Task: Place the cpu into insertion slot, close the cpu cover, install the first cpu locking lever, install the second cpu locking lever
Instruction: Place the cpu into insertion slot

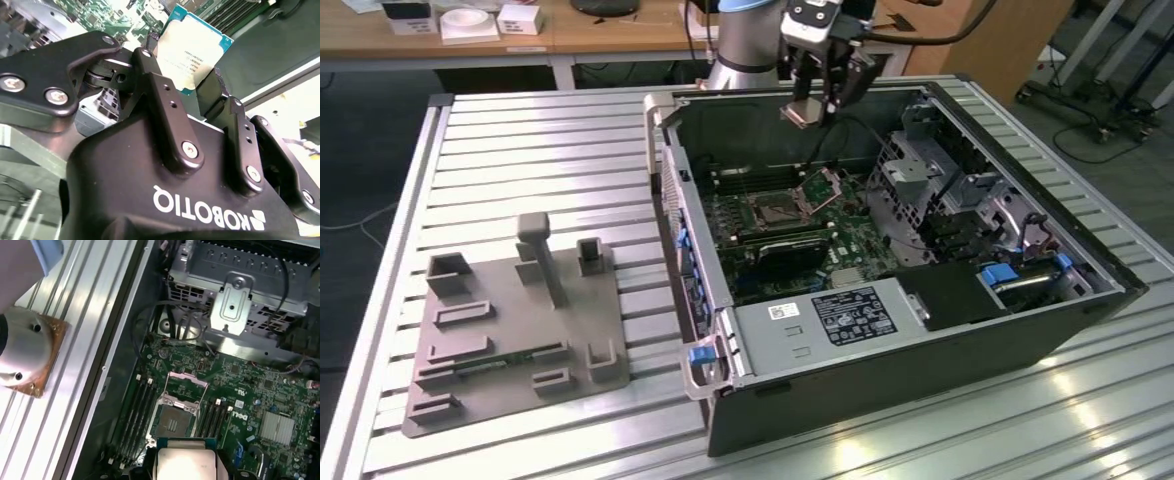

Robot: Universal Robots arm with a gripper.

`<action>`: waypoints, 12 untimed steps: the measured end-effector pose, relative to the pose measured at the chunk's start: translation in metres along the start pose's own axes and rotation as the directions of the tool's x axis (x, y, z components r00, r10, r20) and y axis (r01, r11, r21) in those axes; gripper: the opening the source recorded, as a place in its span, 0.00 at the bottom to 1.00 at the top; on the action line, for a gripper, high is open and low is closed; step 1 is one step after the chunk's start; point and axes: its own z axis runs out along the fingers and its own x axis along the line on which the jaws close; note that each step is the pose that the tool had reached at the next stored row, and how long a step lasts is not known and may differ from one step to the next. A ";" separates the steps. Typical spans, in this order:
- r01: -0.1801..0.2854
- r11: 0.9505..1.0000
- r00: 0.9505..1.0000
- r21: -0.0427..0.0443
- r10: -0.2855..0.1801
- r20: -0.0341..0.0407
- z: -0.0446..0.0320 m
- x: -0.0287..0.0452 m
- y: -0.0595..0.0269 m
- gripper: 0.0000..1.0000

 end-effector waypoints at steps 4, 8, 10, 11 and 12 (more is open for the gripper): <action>-0.069 0.998 0.998 -0.002 0.069 0.006 0.0004 0.0000 0.0000 0.54; -0.135 0.991 0.991 -0.003 0.135 0.012 0.0007 0.0000 -0.0001 0.54; -0.169 0.986 0.986 -0.005 0.169 0.015 0.0009 0.0000 -0.0001 0.54; -0.185 0.983 0.983 -0.005 0.185 0.016 0.0010 0.0000 -0.0001 0.54; -0.200 0.980 0.980 -0.006 0.201 0.017 0.0011 0.0000 -0.0001 0.54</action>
